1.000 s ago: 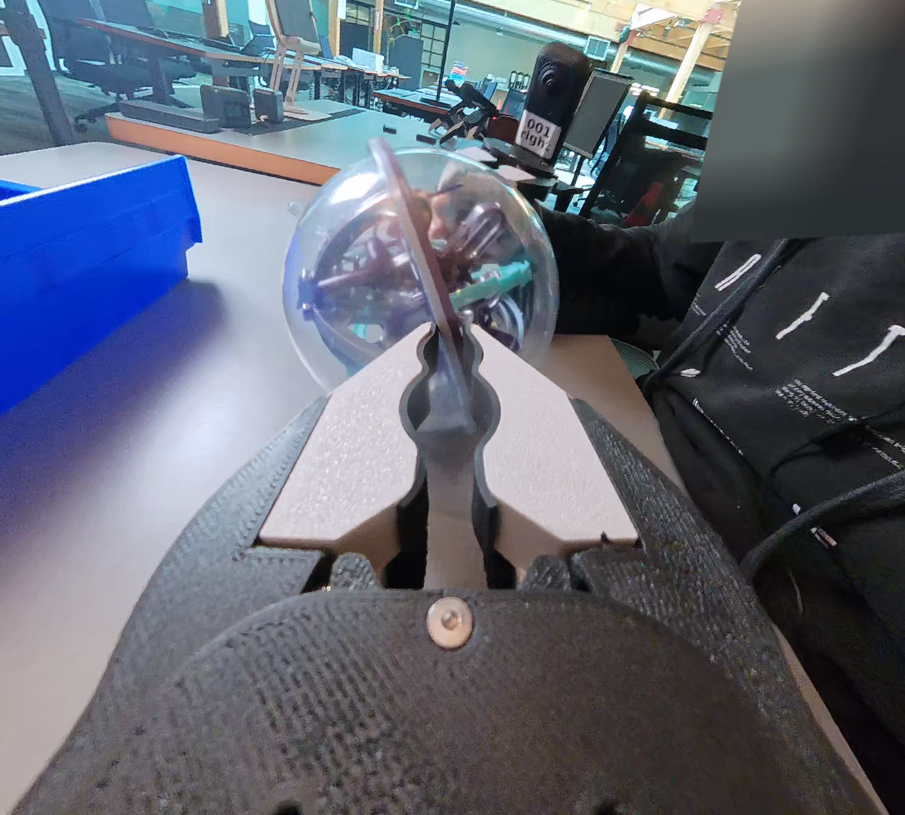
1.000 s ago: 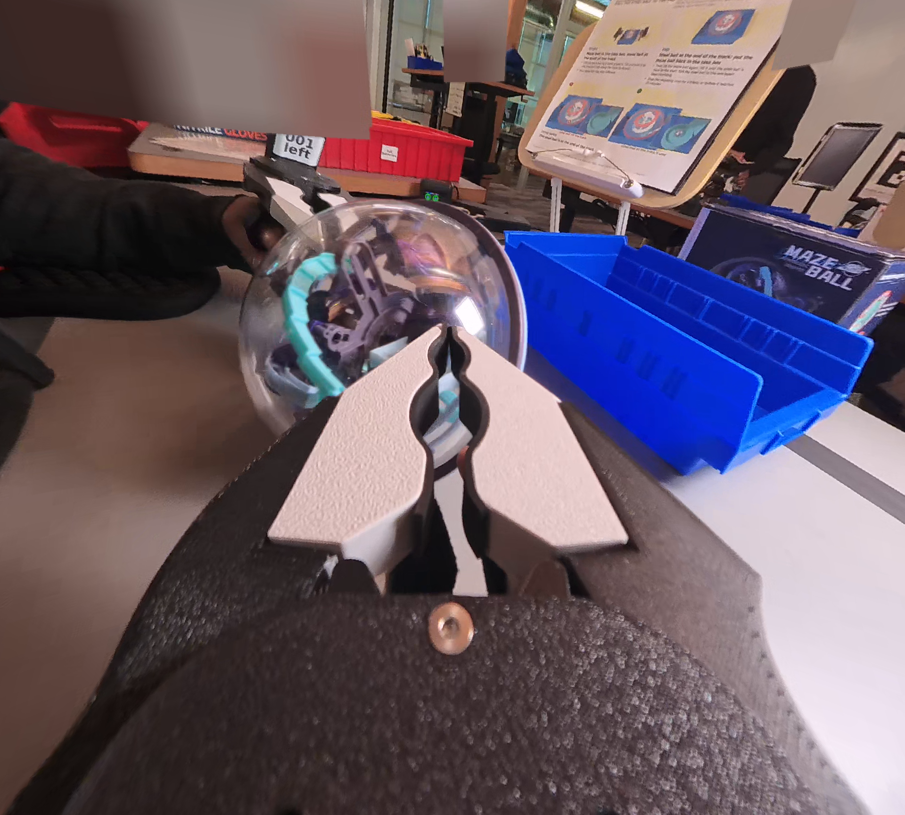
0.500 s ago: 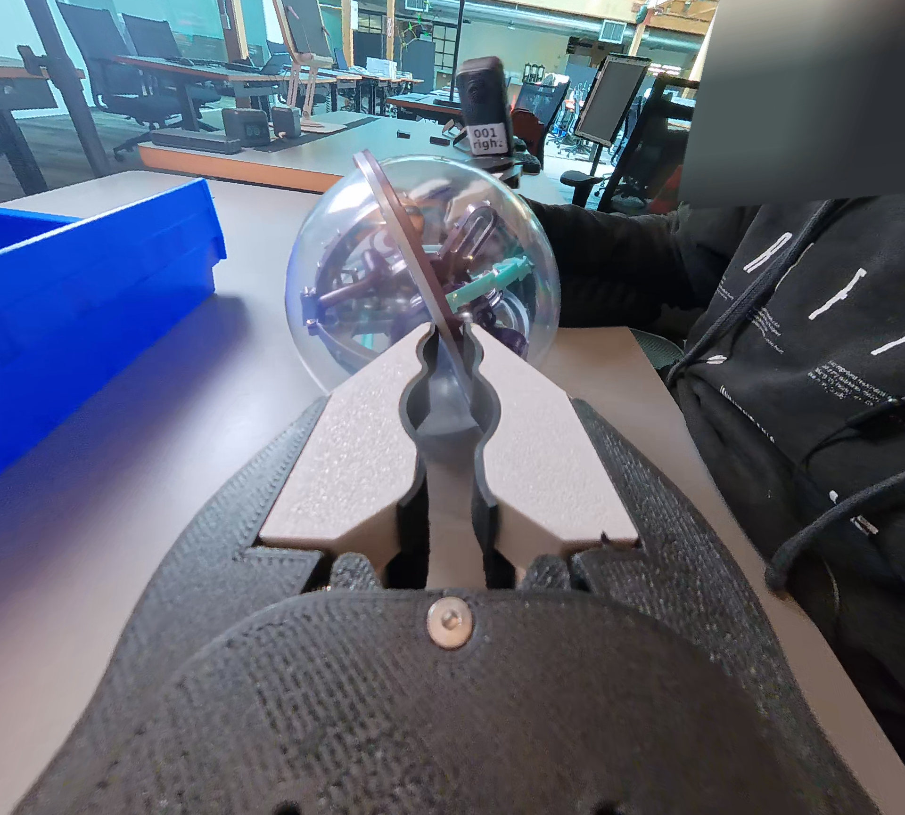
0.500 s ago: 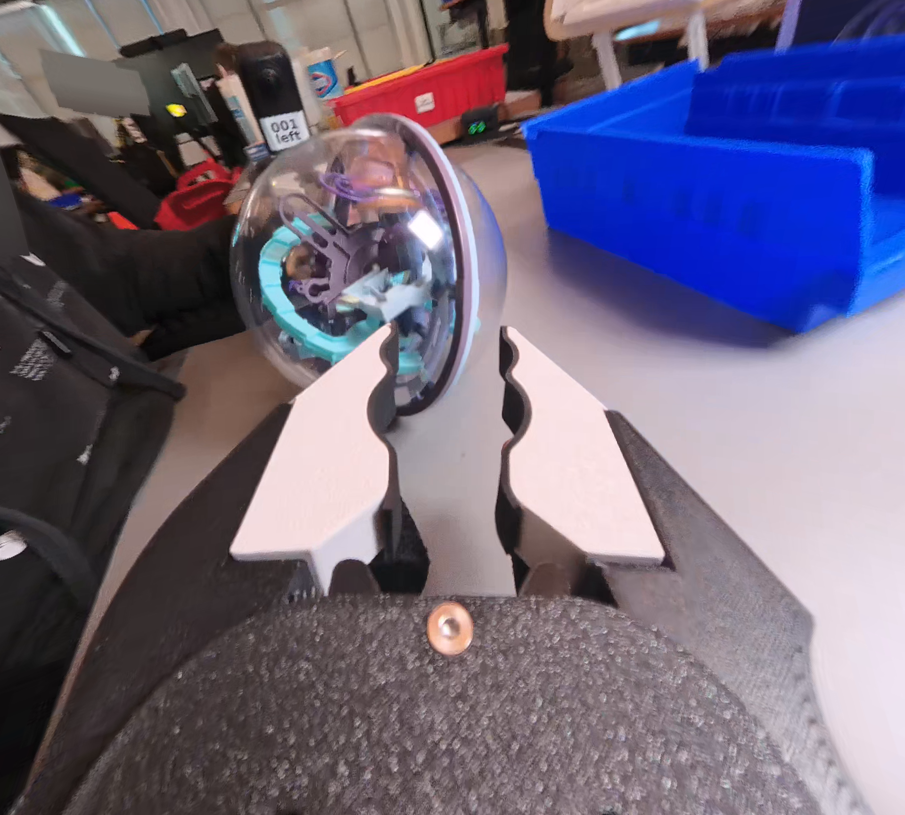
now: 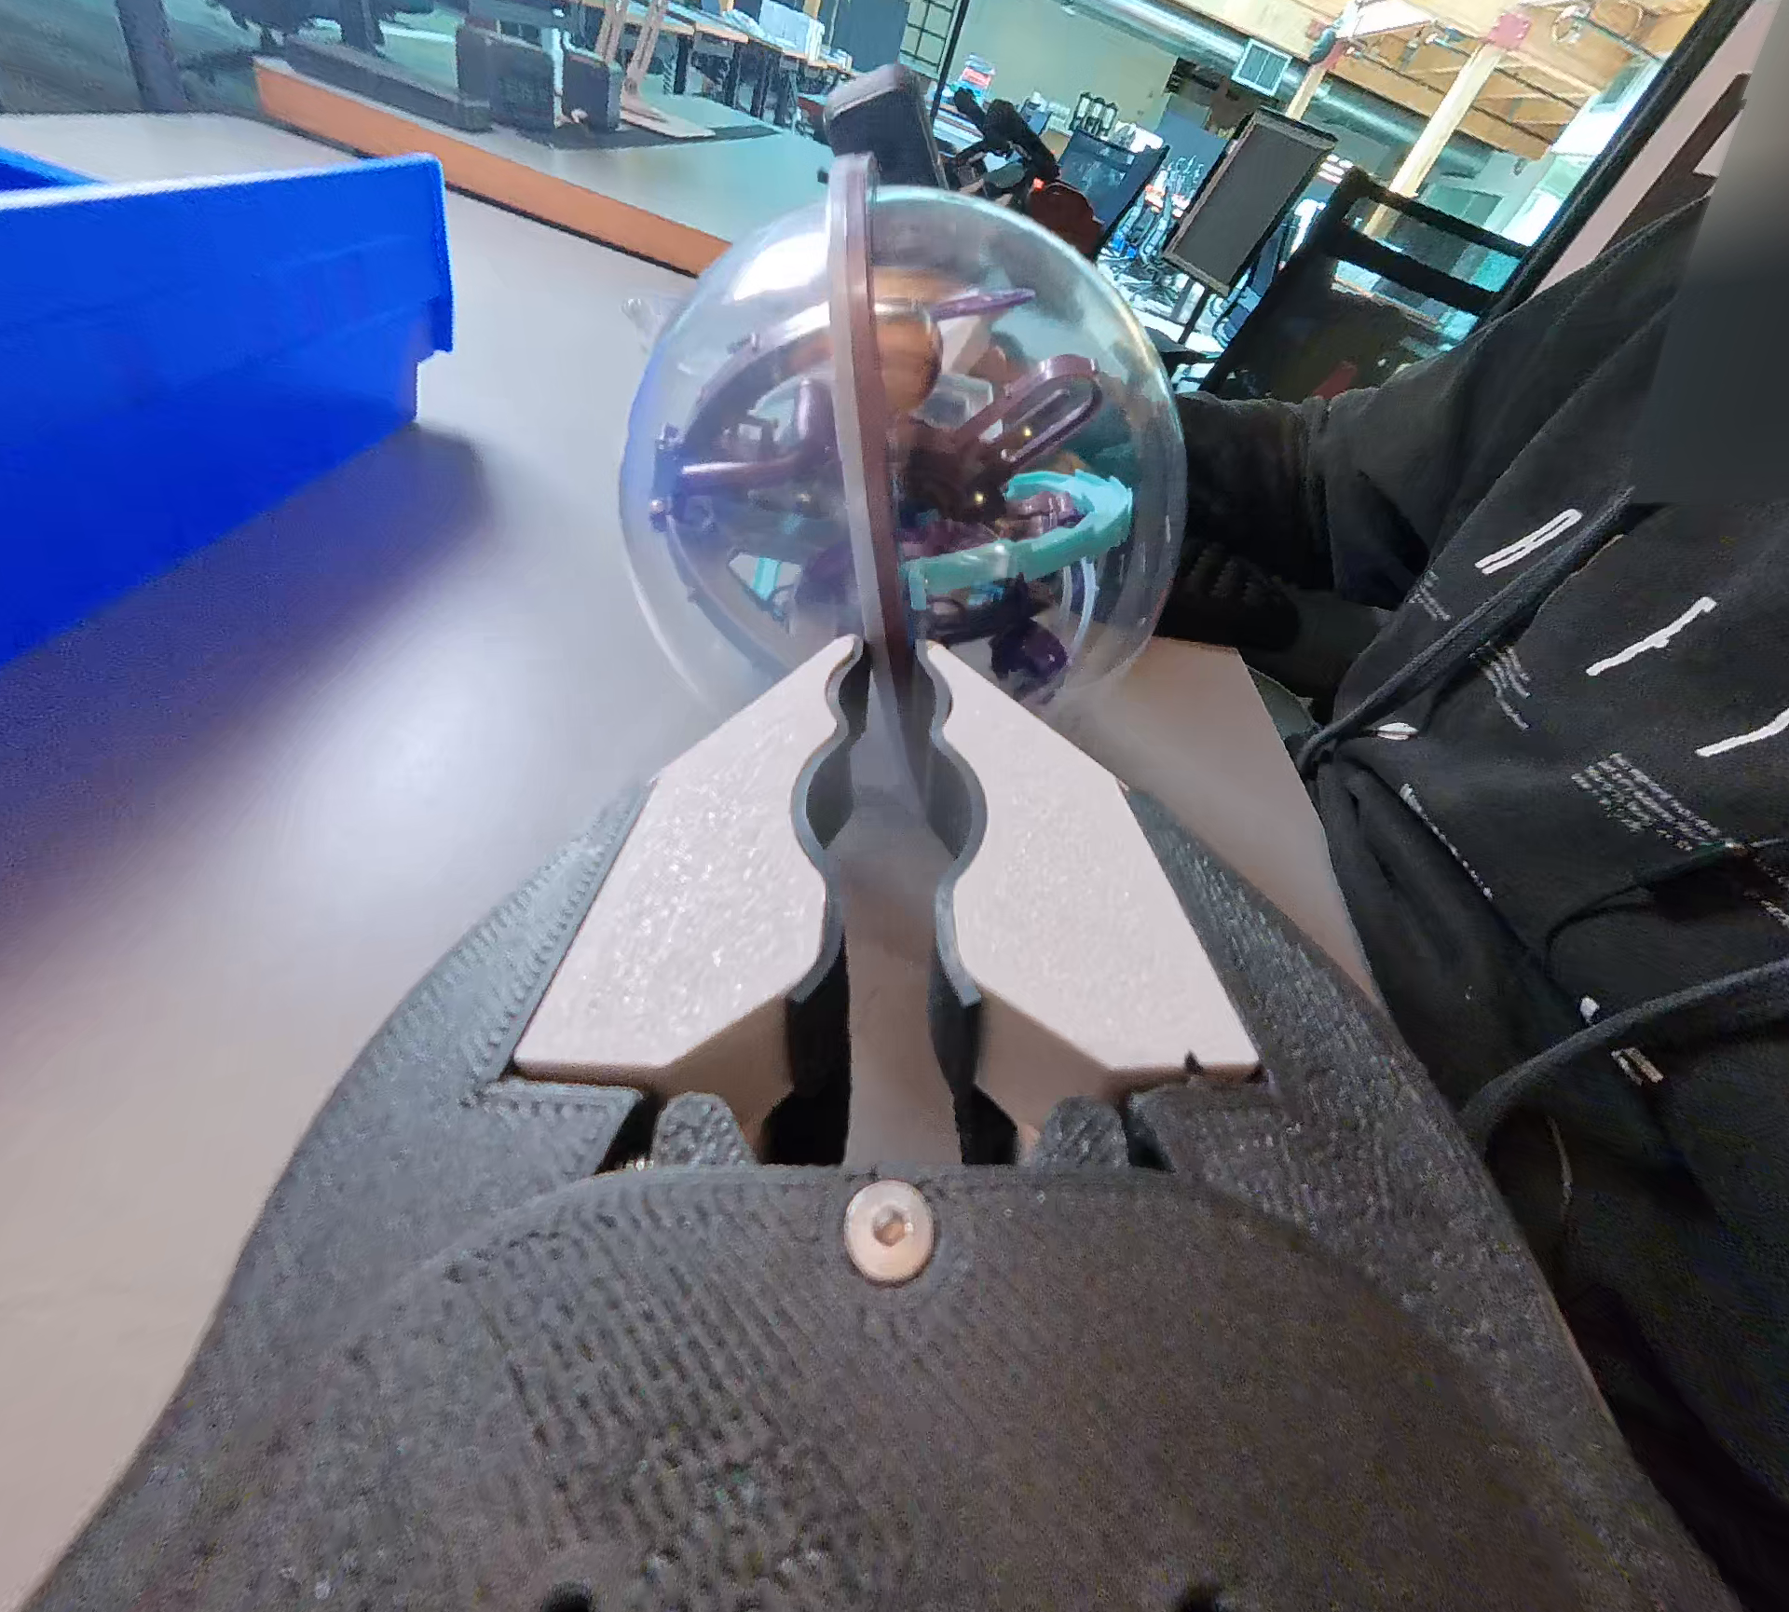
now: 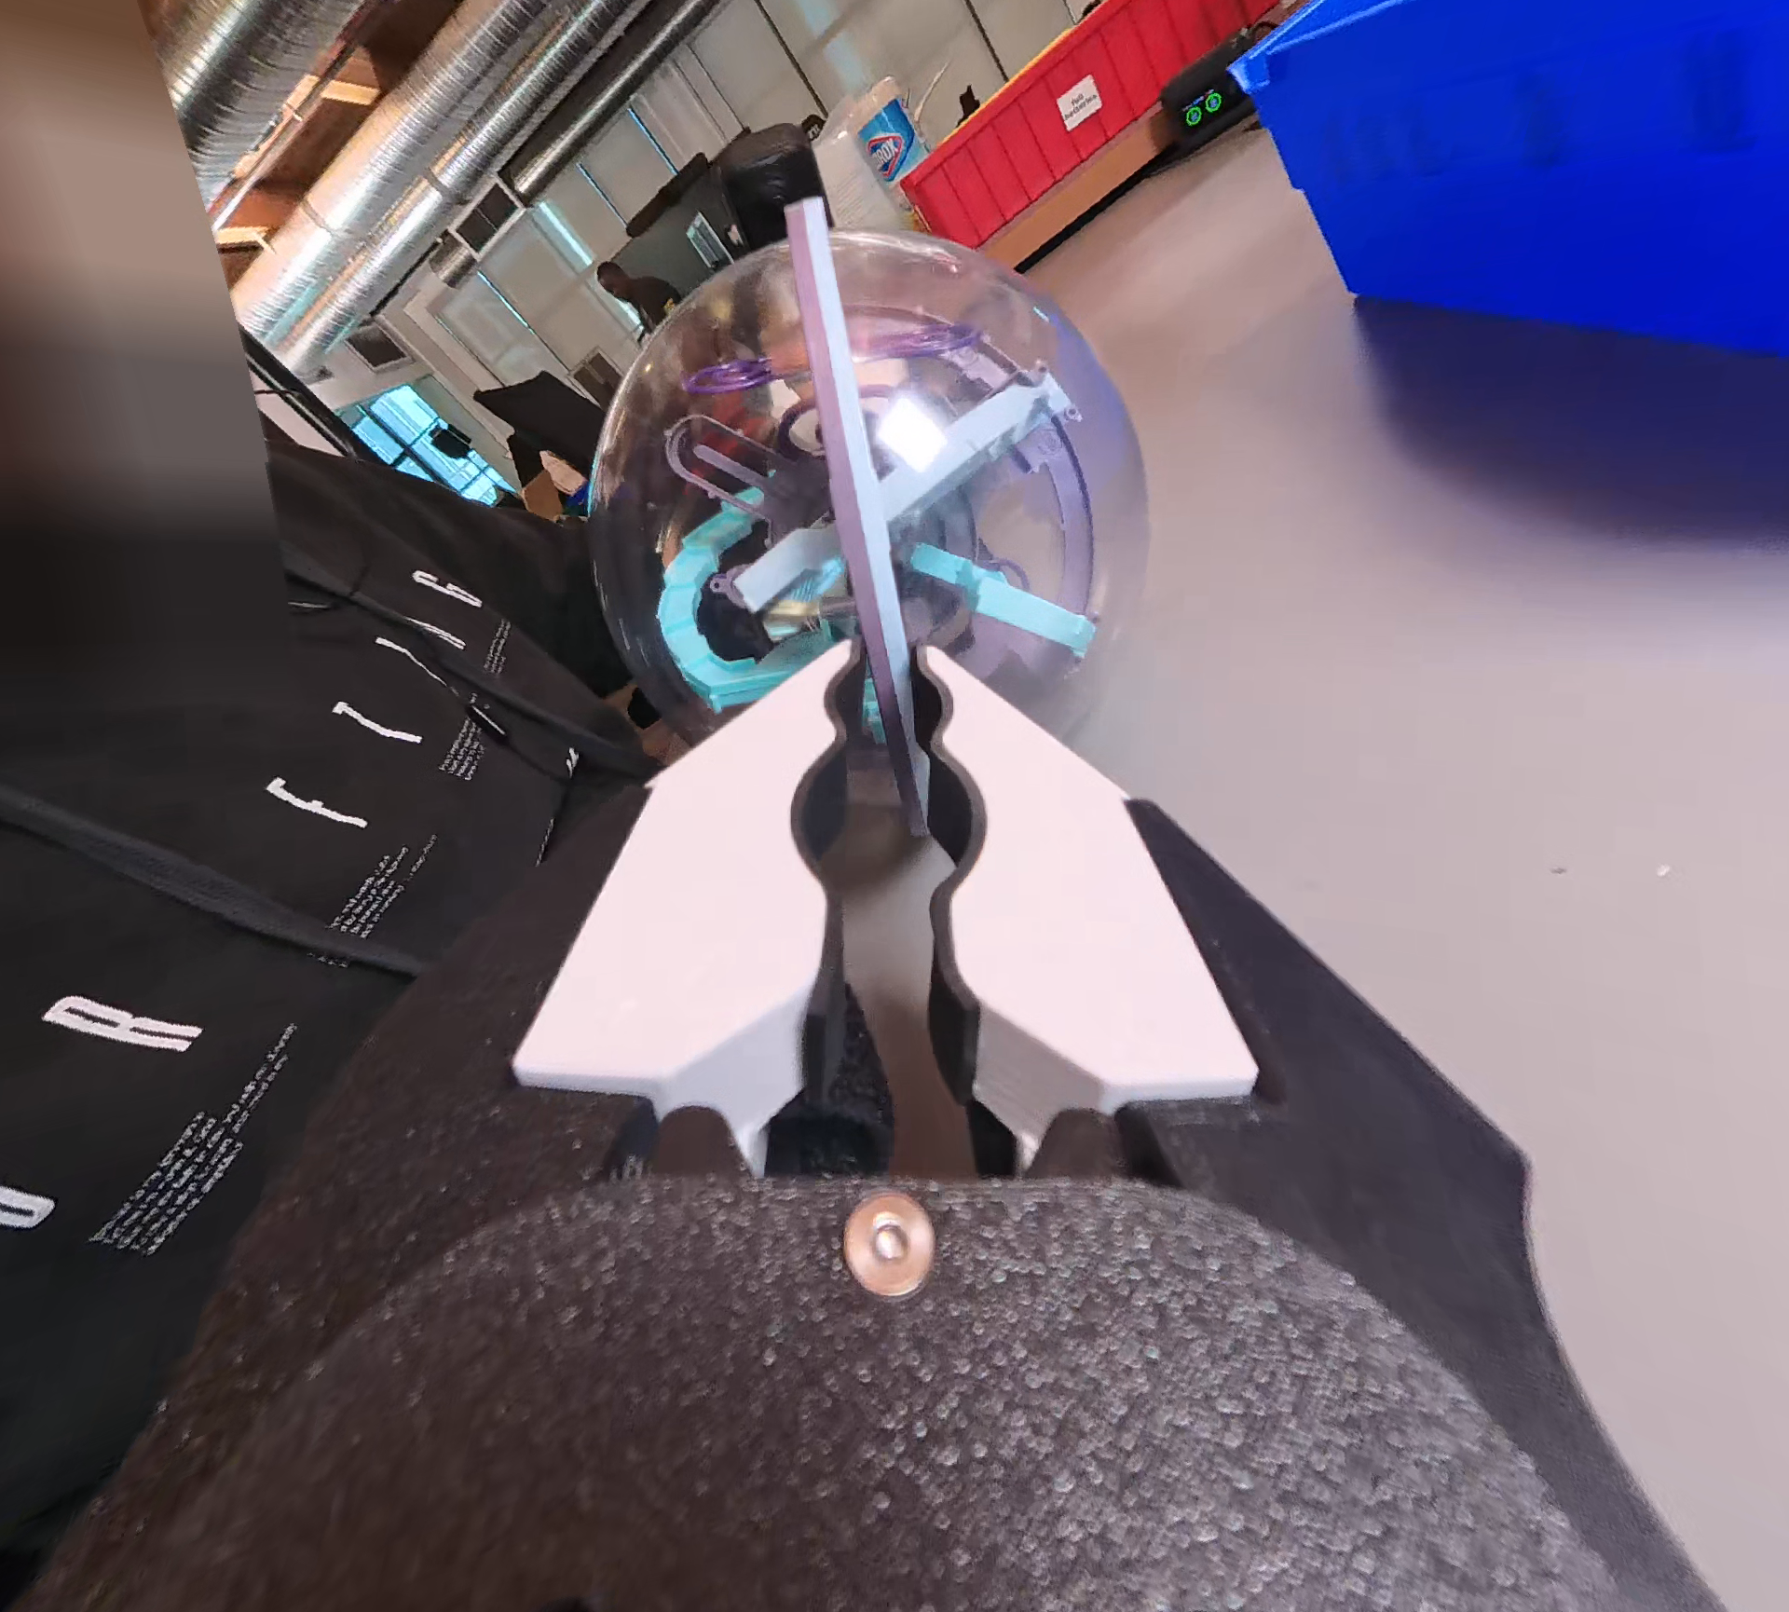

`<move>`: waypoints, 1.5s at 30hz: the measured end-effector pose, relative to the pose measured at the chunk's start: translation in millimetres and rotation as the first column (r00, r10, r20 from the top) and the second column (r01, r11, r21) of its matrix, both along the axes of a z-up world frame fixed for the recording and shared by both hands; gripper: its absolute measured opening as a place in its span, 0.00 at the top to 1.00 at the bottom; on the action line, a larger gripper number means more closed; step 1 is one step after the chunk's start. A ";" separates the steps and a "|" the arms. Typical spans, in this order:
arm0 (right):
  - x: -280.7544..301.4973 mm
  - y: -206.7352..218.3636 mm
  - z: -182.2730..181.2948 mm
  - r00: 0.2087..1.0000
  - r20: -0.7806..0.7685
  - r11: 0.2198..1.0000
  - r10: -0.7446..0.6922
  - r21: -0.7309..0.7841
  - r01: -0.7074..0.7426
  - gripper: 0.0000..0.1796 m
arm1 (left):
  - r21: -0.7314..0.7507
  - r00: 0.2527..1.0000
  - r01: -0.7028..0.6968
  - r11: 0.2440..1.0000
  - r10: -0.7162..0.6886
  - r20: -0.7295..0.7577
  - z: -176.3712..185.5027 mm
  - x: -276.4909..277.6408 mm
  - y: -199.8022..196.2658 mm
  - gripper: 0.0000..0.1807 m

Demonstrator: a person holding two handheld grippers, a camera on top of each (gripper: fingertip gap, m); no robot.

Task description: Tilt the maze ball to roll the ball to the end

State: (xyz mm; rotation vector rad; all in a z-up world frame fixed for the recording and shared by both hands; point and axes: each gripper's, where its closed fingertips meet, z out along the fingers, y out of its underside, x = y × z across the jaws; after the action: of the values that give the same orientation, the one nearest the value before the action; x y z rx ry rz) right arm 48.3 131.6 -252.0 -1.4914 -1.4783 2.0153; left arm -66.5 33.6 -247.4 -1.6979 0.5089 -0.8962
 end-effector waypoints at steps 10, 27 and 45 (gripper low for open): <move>-10.1 17.0 3.7 0.988 0.153 0.974 0.012 -0.223 0.023 0.97 | -0.129 0.997 0.033 0.991 -0.024 0.076 -8.2 4.9 0.4 0.96; -73.1 53.9 7.3 0.903 0.399 0.987 0.159 -0.043 -0.155 0.94 | -0.294 0.918 0.163 0.942 -0.035 0.396 24.5 -37.2 71.1 0.81; 17.4 20.1 -6.3 0.947 0.287 0.989 -0.145 0.055 0.135 0.71 | -0.335 0.855 0.011 0.942 0.165 0.492 32.4 -53.3 83.1 0.74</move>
State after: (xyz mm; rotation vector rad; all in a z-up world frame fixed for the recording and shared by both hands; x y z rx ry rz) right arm 65.7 151.6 -258.2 -1.8861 -1.4513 1.7378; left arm -119.8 116.7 -214.9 -1.6591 -0.0810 -1.3772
